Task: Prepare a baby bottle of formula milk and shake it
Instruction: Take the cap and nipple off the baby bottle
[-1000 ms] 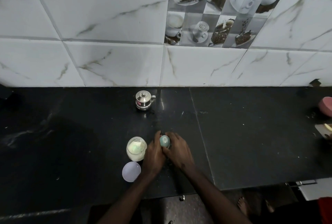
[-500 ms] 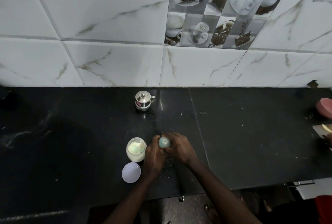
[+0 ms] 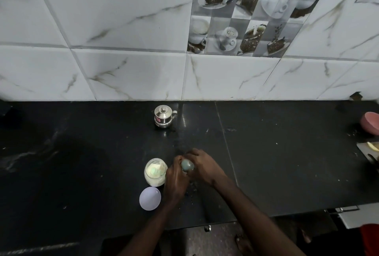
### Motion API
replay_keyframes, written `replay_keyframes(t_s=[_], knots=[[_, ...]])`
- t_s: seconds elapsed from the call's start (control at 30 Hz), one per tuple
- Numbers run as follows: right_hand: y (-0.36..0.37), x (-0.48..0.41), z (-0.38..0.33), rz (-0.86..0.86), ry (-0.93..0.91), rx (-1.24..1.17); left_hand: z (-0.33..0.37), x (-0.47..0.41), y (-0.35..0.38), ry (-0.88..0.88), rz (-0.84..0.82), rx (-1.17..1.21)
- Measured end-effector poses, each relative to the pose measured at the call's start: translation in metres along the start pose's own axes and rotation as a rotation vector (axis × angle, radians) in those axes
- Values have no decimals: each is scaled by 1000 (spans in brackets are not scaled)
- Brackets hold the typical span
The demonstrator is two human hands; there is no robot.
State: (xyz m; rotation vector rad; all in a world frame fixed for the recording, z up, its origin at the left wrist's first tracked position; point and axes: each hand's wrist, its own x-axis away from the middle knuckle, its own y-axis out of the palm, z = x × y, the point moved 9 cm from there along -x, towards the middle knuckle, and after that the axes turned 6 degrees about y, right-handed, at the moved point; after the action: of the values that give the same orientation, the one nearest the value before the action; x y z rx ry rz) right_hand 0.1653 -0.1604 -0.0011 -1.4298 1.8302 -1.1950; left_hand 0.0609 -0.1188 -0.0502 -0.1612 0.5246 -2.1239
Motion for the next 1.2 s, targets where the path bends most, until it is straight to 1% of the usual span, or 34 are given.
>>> replay_keyframes(t_s=[0.13, 0.23, 0.37, 0.47, 0.53, 0.63, 0.73, 0.9, 1.1, 1.2], knots=[[-12, 3, -3, 13, -124, -60, -1, 1, 0, -8, 13, -31], [-25, 3, 5, 80, -120, -139, -6, -1, 4, -57, -31, -69], [-43, 12, 43, 233, 65, -331, -6, -2, 5, -78, -52, -108], [-36, 26, 68, 231, 214, -444, -9, -2, 6, -88, -55, -122], [-28, 33, 80, 226, 309, -480, -12, -2, 8, -101, -68, -126], [-21, 46, 98, 309, 470, -525, -14, -1, 9, -111, -68, -116], [-8, 55, 113, 335, 568, -486, -13, -1, 9, -115, -74, -126], [6, 61, 124, 316, 568, -430, -14, -1, 11, -93, -74, -141], [5, 61, 106, 320, 493, -428, -14, -1, 10, -120, -67, -137], [14, 56, 109, 276, 509, -388, -14, 0, 10, -125, -74, -131]])
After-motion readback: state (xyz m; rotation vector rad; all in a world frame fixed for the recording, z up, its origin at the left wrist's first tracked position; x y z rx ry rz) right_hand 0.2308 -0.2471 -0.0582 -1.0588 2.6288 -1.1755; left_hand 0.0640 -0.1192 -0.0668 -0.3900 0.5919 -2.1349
